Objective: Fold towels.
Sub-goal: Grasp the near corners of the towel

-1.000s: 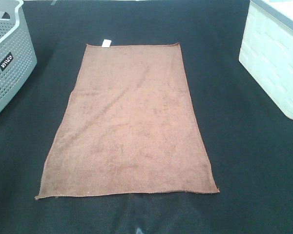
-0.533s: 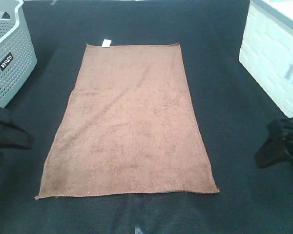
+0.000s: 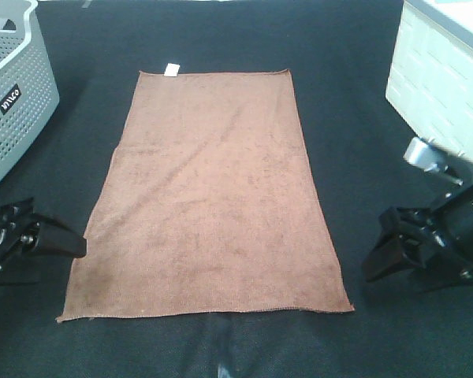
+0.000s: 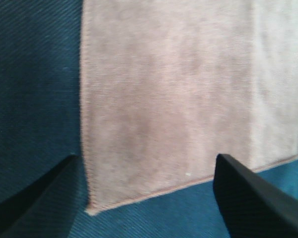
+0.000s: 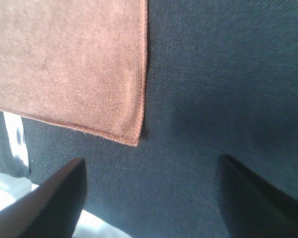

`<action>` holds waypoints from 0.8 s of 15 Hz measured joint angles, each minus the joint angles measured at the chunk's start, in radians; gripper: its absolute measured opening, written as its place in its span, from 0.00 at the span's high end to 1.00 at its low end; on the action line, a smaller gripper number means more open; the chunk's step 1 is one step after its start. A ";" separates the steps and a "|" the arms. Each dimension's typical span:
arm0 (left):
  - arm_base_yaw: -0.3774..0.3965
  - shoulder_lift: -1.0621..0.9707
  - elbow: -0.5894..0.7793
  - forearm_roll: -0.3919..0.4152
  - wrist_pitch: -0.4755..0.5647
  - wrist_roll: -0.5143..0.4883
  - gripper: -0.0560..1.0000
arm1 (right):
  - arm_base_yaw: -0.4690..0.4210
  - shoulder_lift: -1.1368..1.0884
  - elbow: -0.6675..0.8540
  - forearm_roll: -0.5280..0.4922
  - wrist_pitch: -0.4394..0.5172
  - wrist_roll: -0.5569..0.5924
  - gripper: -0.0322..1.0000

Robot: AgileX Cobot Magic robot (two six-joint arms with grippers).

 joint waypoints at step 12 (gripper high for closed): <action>0.000 0.158 -0.010 -0.087 -0.007 0.068 0.24 | 0.000 0.249 -0.012 0.371 -0.019 -0.346 0.34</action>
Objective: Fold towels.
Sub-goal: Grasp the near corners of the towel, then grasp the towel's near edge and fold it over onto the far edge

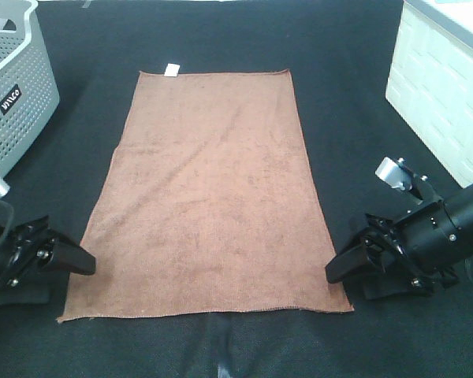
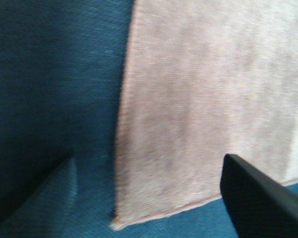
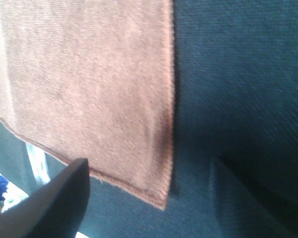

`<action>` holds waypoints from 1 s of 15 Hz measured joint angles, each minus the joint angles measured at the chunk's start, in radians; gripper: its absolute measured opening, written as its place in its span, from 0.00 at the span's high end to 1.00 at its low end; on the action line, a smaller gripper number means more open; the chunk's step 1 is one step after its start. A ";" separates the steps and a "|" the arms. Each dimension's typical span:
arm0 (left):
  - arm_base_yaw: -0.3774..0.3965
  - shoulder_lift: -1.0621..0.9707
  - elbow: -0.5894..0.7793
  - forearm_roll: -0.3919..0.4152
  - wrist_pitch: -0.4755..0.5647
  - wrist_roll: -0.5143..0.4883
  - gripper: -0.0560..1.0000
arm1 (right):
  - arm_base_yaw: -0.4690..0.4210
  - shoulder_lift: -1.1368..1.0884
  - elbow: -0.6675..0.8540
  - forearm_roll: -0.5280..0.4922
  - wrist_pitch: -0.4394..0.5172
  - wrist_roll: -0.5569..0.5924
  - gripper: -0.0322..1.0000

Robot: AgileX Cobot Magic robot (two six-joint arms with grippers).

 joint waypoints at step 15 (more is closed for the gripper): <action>-0.113 0.114 -0.087 -0.005 0.039 0.008 0.95 | 0.130 0.011 0.000 0.031 -0.127 0.059 0.97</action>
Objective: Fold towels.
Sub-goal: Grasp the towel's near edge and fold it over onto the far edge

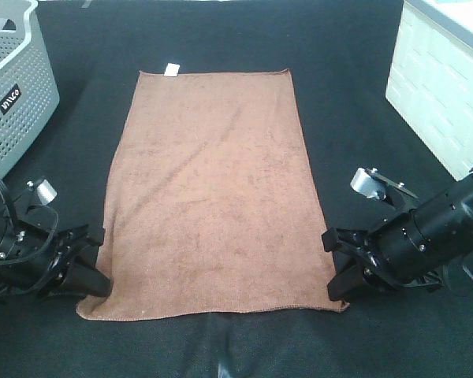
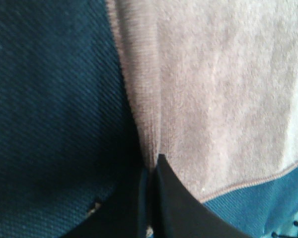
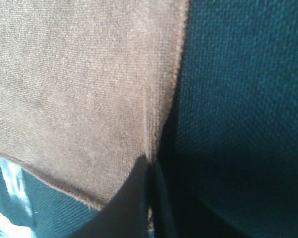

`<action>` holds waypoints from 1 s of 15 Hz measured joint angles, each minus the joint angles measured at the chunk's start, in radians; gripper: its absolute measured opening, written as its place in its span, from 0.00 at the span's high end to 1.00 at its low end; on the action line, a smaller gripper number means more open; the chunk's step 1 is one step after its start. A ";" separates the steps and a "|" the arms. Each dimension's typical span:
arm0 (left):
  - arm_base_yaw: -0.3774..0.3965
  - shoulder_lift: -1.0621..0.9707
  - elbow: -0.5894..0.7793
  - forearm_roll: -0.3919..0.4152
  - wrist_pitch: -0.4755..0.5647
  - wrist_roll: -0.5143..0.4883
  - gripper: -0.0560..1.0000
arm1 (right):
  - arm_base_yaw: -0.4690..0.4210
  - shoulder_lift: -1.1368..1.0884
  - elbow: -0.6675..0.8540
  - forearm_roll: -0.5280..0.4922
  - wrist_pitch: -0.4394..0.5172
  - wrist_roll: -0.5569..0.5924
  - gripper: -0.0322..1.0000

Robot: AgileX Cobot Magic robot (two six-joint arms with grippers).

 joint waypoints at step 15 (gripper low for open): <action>-0.001 -0.489 0.303 0.269 0.025 -0.263 0.95 | 0.000 -0.462 0.373 -0.090 0.061 0.179 0.97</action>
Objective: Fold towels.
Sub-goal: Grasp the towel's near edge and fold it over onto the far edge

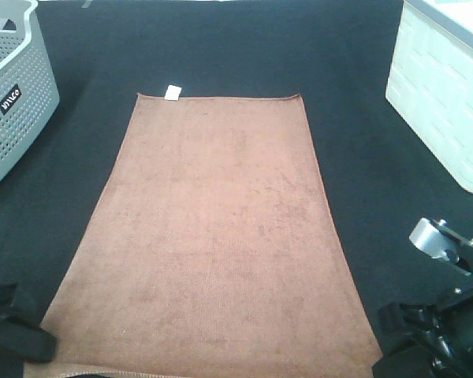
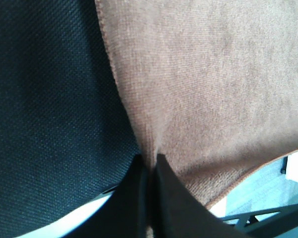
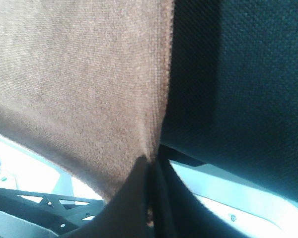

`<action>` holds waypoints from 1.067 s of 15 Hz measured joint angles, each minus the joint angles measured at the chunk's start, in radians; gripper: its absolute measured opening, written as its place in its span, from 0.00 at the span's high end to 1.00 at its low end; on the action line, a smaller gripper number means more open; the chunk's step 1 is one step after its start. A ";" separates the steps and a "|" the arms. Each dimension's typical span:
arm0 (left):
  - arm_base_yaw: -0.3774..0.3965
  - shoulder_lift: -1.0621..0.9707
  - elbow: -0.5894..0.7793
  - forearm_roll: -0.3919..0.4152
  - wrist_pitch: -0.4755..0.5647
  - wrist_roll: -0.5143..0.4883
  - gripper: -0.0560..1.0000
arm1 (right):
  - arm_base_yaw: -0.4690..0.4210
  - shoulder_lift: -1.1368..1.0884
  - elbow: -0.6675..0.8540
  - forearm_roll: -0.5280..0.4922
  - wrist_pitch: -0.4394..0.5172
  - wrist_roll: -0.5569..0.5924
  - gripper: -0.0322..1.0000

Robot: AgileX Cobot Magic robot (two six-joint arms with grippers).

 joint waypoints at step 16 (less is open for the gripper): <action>-0.002 0.505 -0.914 0.424 -0.061 -0.373 0.95 | 0.001 0.604 -1.139 -0.346 0.105 0.285 0.97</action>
